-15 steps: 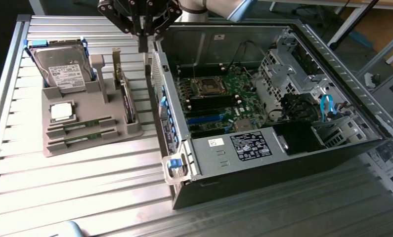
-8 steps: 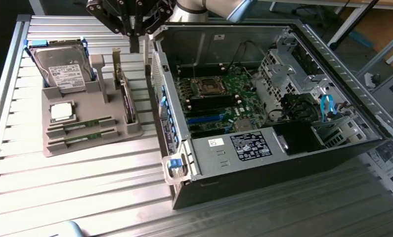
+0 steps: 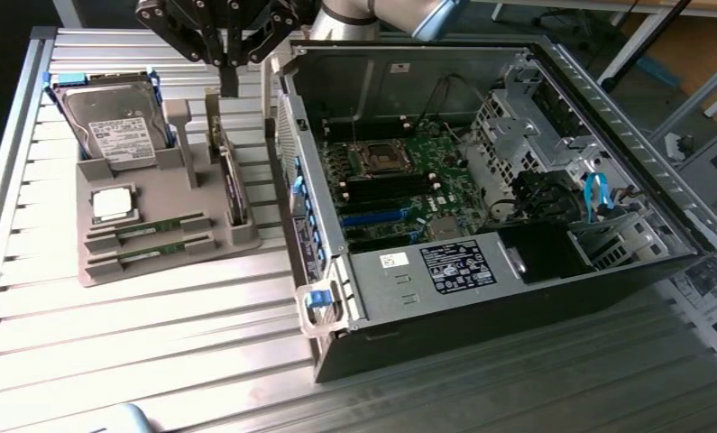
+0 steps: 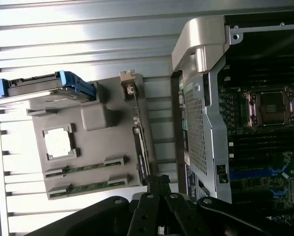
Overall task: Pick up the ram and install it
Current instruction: 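Reach for the ram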
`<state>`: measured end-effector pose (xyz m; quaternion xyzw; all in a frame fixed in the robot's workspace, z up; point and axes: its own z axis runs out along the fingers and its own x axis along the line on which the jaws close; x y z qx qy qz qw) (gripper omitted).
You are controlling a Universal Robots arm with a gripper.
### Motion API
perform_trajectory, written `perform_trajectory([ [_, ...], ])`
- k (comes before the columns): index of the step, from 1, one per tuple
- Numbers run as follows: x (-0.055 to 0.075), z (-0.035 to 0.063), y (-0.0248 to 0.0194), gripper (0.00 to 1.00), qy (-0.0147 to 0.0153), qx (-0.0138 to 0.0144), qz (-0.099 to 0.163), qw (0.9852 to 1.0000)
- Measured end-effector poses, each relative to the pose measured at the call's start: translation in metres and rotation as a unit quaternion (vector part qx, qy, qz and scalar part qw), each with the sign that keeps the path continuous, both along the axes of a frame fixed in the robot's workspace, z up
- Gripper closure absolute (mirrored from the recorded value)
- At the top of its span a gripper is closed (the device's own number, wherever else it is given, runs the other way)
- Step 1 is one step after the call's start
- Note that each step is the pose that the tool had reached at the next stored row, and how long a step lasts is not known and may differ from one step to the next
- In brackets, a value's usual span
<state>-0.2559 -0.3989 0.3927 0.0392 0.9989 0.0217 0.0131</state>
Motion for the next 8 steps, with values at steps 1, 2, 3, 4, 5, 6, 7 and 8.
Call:
perform_trajectory([
  [1, -0.001, 0.0000, 0.0000, 0.89, 0.0000, 0.0000, 0.000, 1.0000],
  [2, -0.003, 0.0000, 0.0000, 0.89, 0.0000, 0.0000, 0.000, 1.0000],
  [3, -0.004, 0.0000, 0.0000, 0.89, 0.0000, 0.0000, 0.000, 1.0000],
  [4, -0.006, -0.0001, 0.0000, 0.89, 0.0000, 0.0000, 0.000, 1.0000],
  [5, -0.007, -0.0001, 0.0000, 0.89, -0.0001, 0.0001, 0.000, 1.0000],
  [6, -0.009, -0.0001, 0.0000, 0.89, 0.0000, 0.0000, 0.000, 1.0000],
  [7, -0.010, -0.0002, 0.0000, 0.89, 0.0000, 0.0000, 0.000, 1.0000],
  [8, -0.012, -0.0001, 0.0000, 0.89, 0.0000, 0.0000, 0.000, 1.0000],
])
